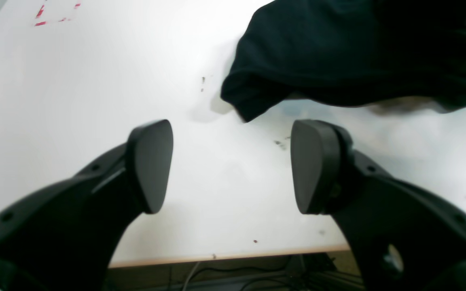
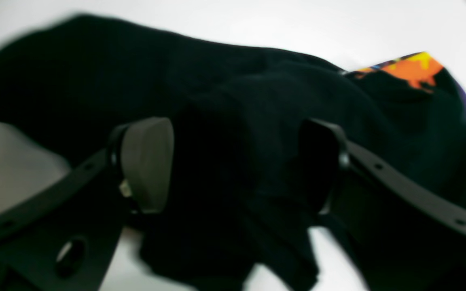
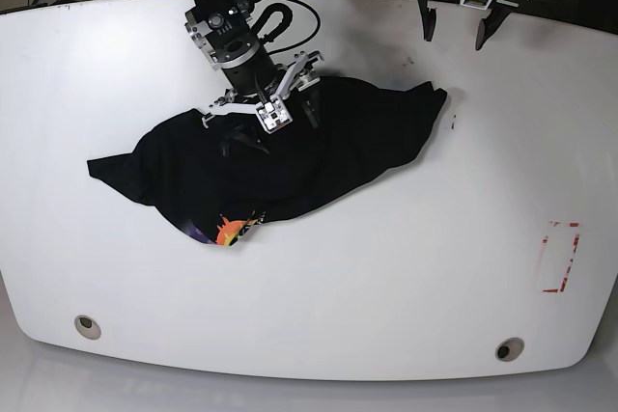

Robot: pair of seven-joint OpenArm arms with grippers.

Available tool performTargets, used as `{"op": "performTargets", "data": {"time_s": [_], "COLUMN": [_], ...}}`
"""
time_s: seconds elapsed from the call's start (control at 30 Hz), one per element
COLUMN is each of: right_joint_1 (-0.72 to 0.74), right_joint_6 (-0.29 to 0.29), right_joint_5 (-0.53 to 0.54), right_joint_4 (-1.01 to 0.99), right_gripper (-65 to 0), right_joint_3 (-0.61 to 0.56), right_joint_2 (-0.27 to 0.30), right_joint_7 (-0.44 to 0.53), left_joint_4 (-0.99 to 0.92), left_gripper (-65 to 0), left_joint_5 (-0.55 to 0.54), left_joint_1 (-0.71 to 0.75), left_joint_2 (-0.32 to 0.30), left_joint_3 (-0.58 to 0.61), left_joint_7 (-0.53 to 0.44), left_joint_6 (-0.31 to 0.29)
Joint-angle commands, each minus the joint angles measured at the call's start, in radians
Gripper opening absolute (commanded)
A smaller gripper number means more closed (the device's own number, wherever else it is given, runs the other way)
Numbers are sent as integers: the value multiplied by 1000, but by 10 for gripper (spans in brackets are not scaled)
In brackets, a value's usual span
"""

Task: Layout the t-shirt on the table in an organized manner, then fold the t-shirt properly
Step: 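Grasp the bunched fabric of the black t-shirt with the right gripper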

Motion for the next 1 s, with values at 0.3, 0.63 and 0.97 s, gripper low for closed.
{"op": "performTargets", "data": {"time_s": [0.3, 0.63, 0.97], "right_joint_1": [90, 110, 125], "right_joint_6": [-4, -5, -12], "right_joint_5": [-10, -17, -10], "right_joint_4": [-129, -169, -171], "right_gripper": [-212, -212, -212], "right_joint_3": [5, 6, 8], "right_joint_2": [6, 3, 5], "right_joint_7": [65, 96, 96], "left_joint_4": [13, 11, 11], "left_gripper": [-240, -240, -240], "left_joint_5": [-3, -3, -1], "left_joint_1": [16, 14, 8], "left_joint_2": [-1, -1, -1], "left_joint_3": [-1, -1, -1], "left_joint_7": [-31, -31, -31], "left_joint_6": [4, 4, 4]}}
